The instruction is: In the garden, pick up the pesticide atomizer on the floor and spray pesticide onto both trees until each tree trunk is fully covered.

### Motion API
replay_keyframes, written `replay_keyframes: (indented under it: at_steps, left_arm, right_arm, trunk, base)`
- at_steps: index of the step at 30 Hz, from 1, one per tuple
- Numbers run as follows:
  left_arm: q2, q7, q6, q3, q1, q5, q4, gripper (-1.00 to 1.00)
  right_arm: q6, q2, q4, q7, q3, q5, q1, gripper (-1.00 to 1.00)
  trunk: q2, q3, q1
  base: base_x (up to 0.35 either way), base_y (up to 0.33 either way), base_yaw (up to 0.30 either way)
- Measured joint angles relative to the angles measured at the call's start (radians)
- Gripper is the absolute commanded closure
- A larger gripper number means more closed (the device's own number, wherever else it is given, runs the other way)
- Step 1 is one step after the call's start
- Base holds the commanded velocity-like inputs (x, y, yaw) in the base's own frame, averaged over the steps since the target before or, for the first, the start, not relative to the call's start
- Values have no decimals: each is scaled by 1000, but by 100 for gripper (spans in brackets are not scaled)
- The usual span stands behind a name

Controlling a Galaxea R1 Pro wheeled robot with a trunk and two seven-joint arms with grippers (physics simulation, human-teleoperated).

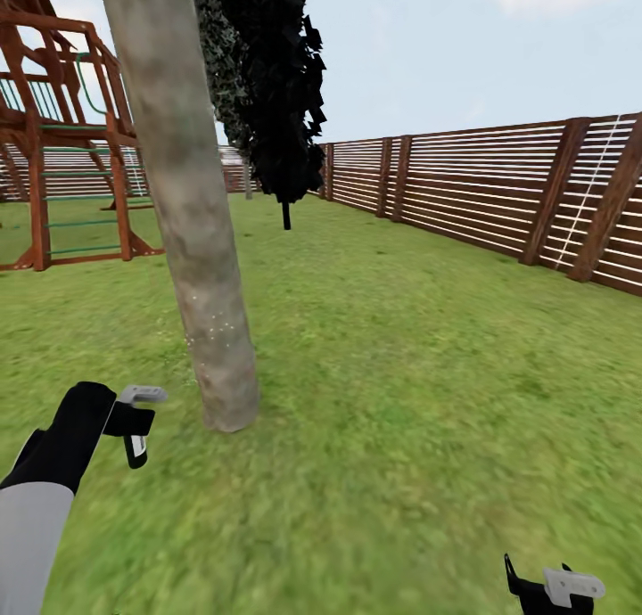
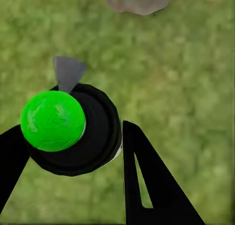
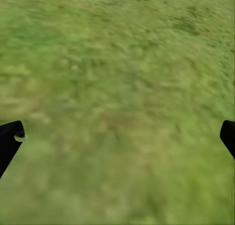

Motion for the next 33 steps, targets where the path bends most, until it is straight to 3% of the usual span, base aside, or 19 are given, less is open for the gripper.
replay_keyframes:
  at_steps: [13,23,25,27,28,30,33]
  left_arm:
    - [1,1,0,2,0,0,1,100]
    - [-1,1,0,3,0,1,1,100]
    - [-19,1,2,2,0,8,1,100]
    - [-65,1,1,0,5,12,1,100]
    - [-75,2,-1,0,6,4,1,100]
    - [-78,35,-5,7,6,-11,2,100]
    - [-74,122,-22,78,12,-8,5,100]
  right_arm:
    - [0,0,0,0,0,0,0,-100]
    - [0,0,1,0,0,0,0,-100]
    - [0,0,1,0,0,0,0,-100]
    - [0,0,1,0,0,0,0,-100]
    - [0,0,1,0,0,0,0,-100]
    - [0,0,1,0,0,0,0,-100]
    - [0,0,1,0,0,0,0,-100]
  trunk:
    - [0,0,0]
    - [0,0,0]
    - [0,0,0]
    - [0,0,0]
    - [0,0,0]
    - [0,0,0]
    - [0,0,0]
  base:
    - [6,-274,4]
    - [231,-191,0]
    - [290,-130,3]
    - [144,-62,165]
    - [50,-21,234]
    - [19,-8,128]
    - [4,-2,26]
